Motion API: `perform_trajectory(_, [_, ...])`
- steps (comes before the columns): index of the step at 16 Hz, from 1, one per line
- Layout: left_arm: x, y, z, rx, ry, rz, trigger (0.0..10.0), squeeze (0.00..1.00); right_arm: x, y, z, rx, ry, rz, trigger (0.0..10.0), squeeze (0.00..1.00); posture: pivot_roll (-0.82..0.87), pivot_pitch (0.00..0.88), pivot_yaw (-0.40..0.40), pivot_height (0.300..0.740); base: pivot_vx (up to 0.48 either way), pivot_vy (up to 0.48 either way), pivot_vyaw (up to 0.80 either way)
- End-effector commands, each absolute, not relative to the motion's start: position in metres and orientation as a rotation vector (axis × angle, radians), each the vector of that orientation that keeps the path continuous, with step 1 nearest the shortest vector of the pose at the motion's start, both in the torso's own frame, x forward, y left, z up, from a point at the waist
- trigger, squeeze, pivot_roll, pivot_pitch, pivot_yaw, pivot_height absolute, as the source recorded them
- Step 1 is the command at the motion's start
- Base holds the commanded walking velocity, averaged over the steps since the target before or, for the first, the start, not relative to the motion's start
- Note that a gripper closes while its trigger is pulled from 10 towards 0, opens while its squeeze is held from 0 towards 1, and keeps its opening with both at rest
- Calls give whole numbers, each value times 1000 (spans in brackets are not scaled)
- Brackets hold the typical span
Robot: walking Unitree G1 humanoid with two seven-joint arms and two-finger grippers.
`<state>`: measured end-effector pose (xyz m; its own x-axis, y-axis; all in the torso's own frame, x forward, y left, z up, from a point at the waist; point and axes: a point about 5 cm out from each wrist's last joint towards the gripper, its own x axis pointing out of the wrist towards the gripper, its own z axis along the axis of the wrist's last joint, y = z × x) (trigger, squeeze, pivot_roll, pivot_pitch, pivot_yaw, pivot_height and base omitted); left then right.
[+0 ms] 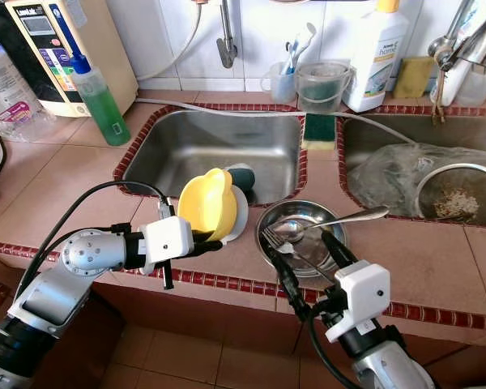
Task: Kitchen organization
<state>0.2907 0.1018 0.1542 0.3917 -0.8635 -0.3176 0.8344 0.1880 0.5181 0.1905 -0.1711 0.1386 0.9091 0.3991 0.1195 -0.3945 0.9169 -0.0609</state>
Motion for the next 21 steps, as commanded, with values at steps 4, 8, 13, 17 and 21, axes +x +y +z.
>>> perform_trajectory(4, [295, 106, 160, 704, -56, -1165, 0, 0, 190, -170, 143, -33, -142, 418, 10000, 0, -296, 124, 132, 740, 0, 0, 0])
perform_trajectory(8, [306, 116, 172, 675, -59, -1088, 7608, 0, 192, -169, 145, -23, -150, 425, 10000, 0, -292, 123, 128, 740, 0, 0, 0])
perform_trajectory(13, [332, 132, 207, 391, -124, -869, 10000, 0, 210, -172, 165, 6, -229, 390, 10000, 0, -285, 104, 114, 740, 0, 0, 0])
perform_trajectory(17, [345, 132, 215, 176, -170, -651, 10000, 0, 245, -174, 184, 75, -328, 271, 10000, 0, -271, 80, 91, 740, 0, 0, 0])
perform_trajectory(21, [350, 122, 207, 30, -186, -467, 10000, 0, 283, -162, 177, 104, -218, 128, 10000, 0, -253, 48, 76, 740, 0, 0, 0])
